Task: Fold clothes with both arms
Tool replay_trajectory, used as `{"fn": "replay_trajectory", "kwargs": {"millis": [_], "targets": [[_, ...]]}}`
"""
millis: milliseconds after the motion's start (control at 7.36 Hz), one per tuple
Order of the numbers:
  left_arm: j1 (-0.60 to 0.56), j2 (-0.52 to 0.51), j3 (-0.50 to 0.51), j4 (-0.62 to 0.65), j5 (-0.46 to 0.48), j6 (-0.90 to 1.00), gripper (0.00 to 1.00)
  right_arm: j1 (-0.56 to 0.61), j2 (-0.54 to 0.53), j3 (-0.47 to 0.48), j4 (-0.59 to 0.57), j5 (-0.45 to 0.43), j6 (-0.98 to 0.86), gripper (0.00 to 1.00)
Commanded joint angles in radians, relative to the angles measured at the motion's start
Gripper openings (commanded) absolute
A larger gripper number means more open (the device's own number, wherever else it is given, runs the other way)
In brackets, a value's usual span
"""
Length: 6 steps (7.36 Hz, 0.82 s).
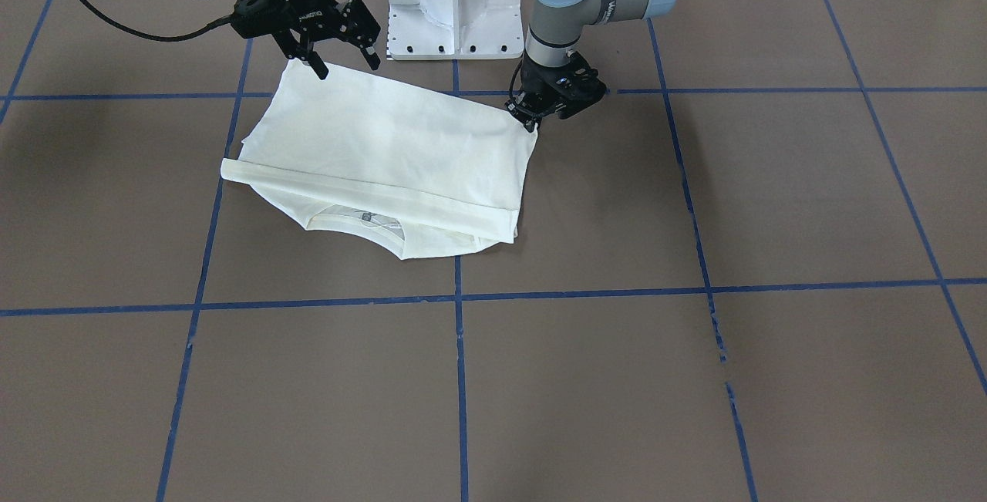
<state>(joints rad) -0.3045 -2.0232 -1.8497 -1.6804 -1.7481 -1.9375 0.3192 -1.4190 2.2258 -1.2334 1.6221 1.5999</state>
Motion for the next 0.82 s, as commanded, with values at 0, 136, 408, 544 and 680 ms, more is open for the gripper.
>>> {"fn": "replay_trajectory", "kwargs": {"millis": [0, 136, 408, 544, 680], "targets": [[-0.004, 0.0, -0.078, 0.085, -0.005, 0.012, 0.0, 0.001, 0.0, 0.0, -0.001, 0.002, 0.0, 1.0], [-0.033, -0.002, -0.072, 0.09, -0.002, 0.012, 0.0, 0.004, 0.0, 0.0, -0.001, 0.002, 0.0, 1.0], [-0.161, -0.029, 0.016, 0.07, -0.002, 0.046, 0.0, 0.008, -0.003, 0.002, -0.001, 0.004, 0.0, 1.0], [-0.223, -0.069, 0.129, 0.021, -0.001, 0.133, 0.0, 0.008, -0.003, 0.003, -0.001, 0.004, 0.002, 1.0], [-0.296, -0.096, 0.239, -0.055, -0.001, 0.15, 0.0, 0.008, -0.003, 0.003, 0.0, 0.004, 0.002, 1.0]]}}
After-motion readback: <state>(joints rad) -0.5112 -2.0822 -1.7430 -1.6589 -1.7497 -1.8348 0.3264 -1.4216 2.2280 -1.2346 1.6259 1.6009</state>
